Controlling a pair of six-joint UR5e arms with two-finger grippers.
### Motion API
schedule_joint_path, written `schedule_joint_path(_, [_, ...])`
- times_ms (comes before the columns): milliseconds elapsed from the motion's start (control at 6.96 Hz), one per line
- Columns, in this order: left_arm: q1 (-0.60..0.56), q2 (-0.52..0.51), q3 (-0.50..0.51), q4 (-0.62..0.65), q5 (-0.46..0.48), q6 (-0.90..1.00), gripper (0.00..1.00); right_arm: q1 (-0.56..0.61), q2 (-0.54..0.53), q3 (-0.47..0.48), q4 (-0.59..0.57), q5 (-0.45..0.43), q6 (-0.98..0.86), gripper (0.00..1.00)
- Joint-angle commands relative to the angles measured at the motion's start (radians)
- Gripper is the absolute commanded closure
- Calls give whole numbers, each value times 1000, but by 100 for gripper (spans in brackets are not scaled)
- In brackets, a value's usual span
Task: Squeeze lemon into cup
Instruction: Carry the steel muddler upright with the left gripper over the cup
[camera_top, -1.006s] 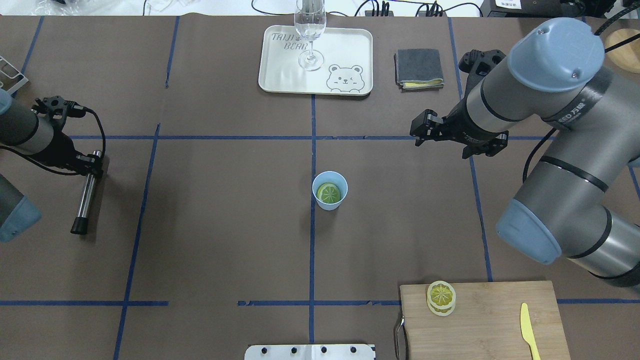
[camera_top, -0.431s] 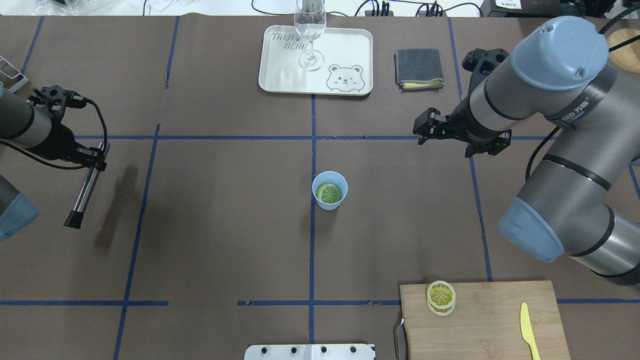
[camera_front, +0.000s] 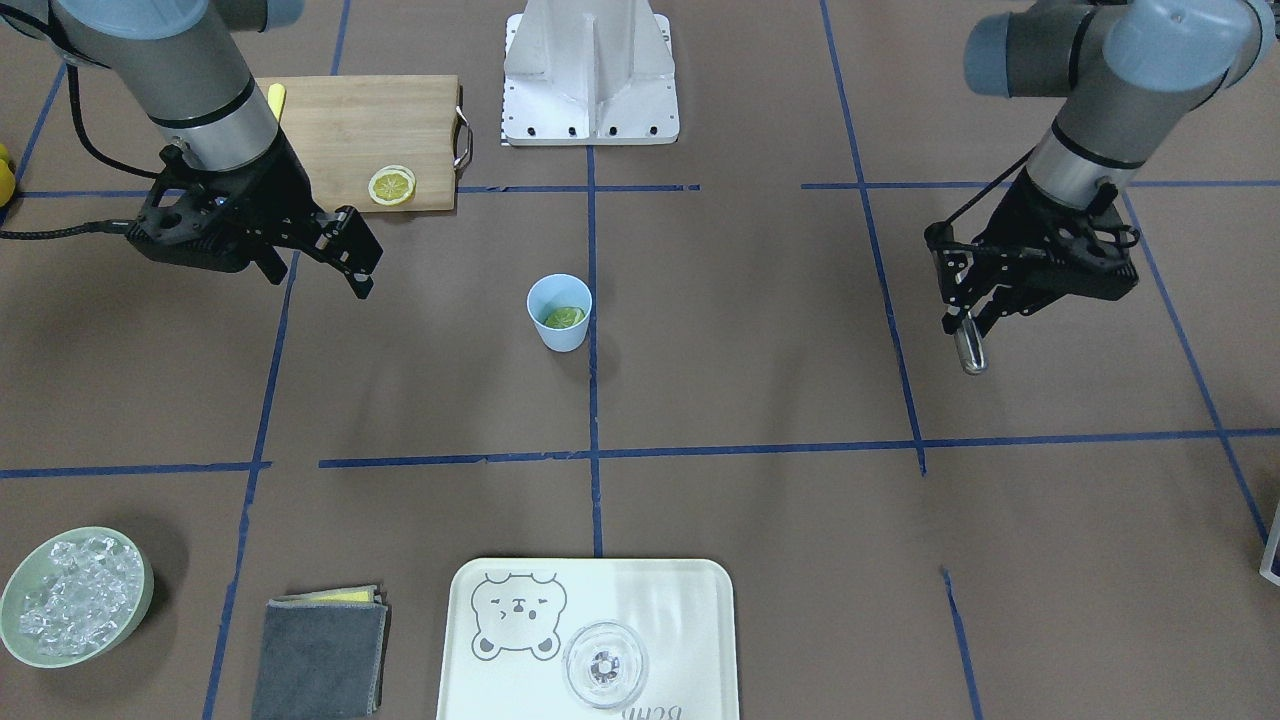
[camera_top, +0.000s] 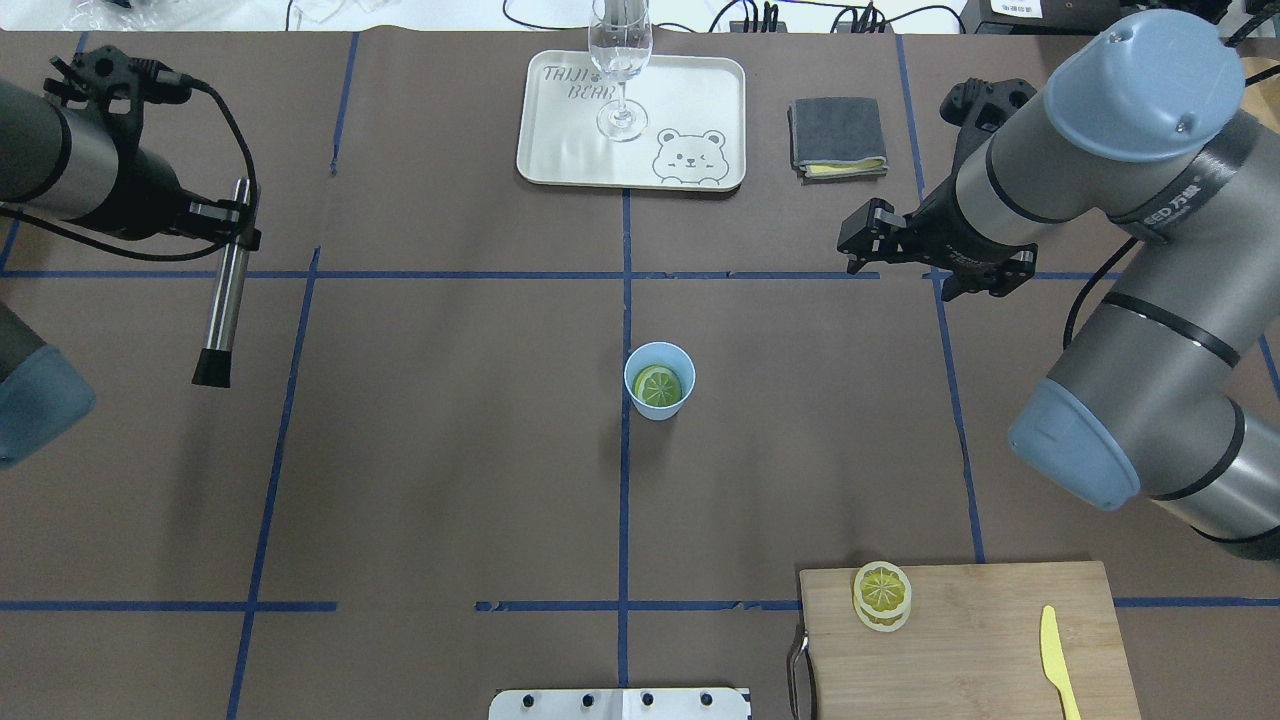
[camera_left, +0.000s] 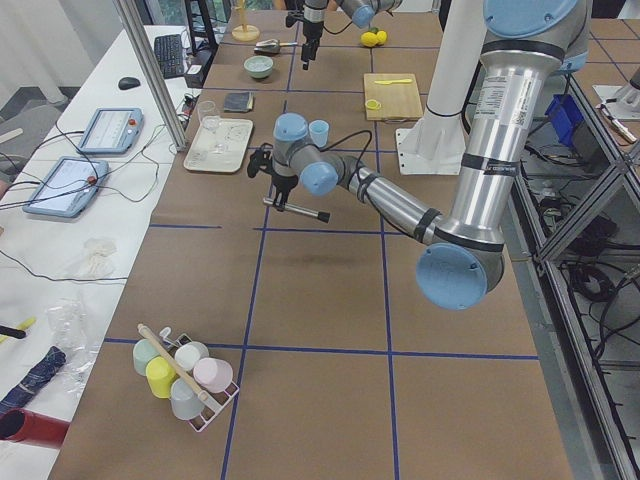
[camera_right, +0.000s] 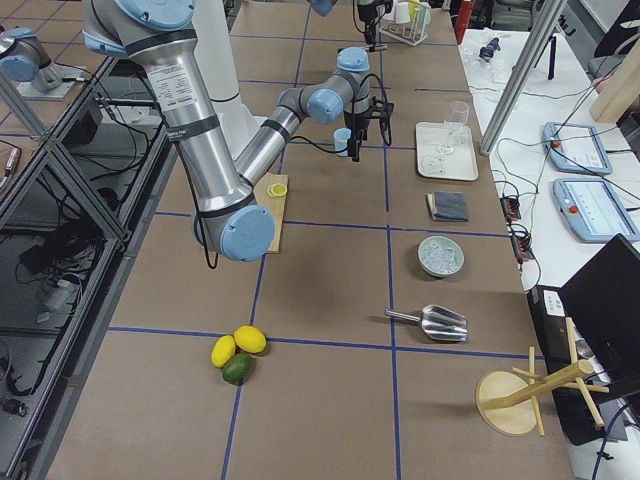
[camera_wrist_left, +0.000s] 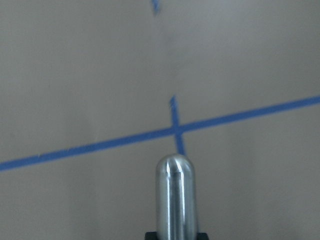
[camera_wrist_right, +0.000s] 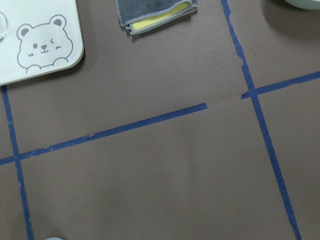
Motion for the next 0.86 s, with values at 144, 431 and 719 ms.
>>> schedule_joint_path(144, [221, -265, -79, 20, 229, -57, 100, 35, -20, 0, -1, 4, -58, 0])
schedule_joint_path(431, [341, -361, -13, -144, 554, -84, 100, 64, -34, -4, -1, 1, -96, 0])
schedule_joint_path(719, [517, -350, 68, -374, 978, -76, 100, 78, -39, -4, -1, 2, -113, 0])
